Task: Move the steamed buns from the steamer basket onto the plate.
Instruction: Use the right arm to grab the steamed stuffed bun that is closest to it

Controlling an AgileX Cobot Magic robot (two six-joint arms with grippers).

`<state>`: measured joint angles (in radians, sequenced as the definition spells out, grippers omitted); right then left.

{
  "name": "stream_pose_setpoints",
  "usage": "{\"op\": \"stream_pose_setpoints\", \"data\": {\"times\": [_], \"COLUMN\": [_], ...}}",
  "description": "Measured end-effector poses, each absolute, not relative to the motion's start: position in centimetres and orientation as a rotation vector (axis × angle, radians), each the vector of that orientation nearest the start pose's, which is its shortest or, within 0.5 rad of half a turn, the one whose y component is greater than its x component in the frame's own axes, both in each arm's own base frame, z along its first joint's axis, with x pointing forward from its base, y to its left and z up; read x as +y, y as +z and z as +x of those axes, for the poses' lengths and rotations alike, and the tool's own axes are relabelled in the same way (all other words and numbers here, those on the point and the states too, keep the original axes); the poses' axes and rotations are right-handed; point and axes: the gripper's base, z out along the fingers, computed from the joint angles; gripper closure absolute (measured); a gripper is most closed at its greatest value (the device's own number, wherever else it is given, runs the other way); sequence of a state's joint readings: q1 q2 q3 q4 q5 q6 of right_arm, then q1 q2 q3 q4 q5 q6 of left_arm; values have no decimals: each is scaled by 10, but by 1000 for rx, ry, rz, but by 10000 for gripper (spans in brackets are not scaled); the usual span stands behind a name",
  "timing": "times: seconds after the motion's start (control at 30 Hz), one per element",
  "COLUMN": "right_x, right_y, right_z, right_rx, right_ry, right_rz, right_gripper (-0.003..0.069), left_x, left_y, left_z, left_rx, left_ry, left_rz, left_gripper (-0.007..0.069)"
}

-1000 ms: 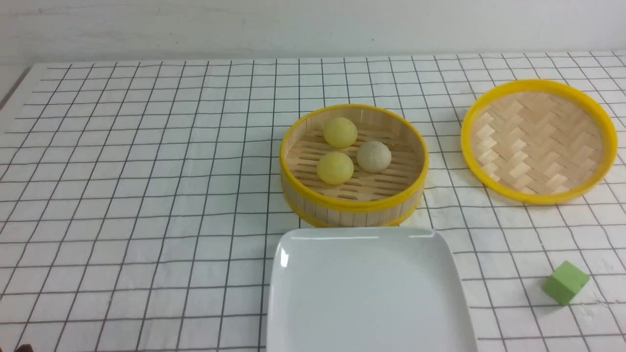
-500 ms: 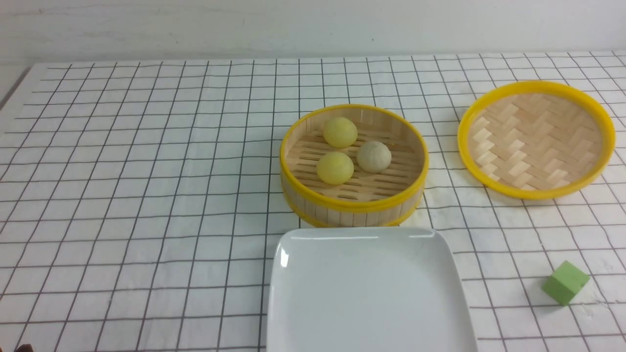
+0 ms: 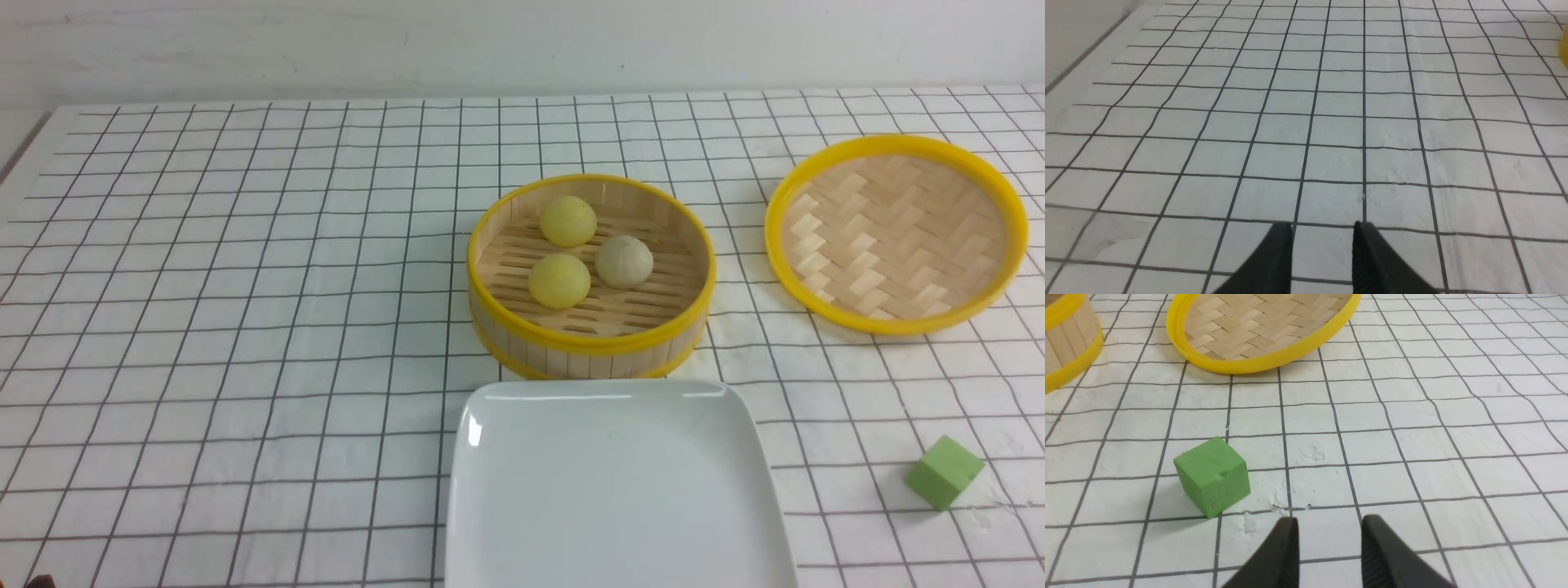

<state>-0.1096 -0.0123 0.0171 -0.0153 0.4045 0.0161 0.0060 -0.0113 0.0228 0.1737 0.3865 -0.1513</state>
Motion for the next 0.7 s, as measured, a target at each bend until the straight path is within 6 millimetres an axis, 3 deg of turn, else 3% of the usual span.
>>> {"op": "stream_pose_setpoints", "data": {"times": [0.53, 0.7], "right_x": [-7, -3], "right_y": [172, 176], "right_z": [51, 53], "right_rx": [1891, 1825], "right_ry": [-92, 98], "right_rz": [103, 265], "right_gripper": [419, 419], "left_x": [6, 6], "left_y": [172, 172], "left_z": [52, 52], "left_rx": [1876, 1876], "left_ry": [72, 72], "left_rz": [-41, -41], "left_gripper": [384, 384]}}
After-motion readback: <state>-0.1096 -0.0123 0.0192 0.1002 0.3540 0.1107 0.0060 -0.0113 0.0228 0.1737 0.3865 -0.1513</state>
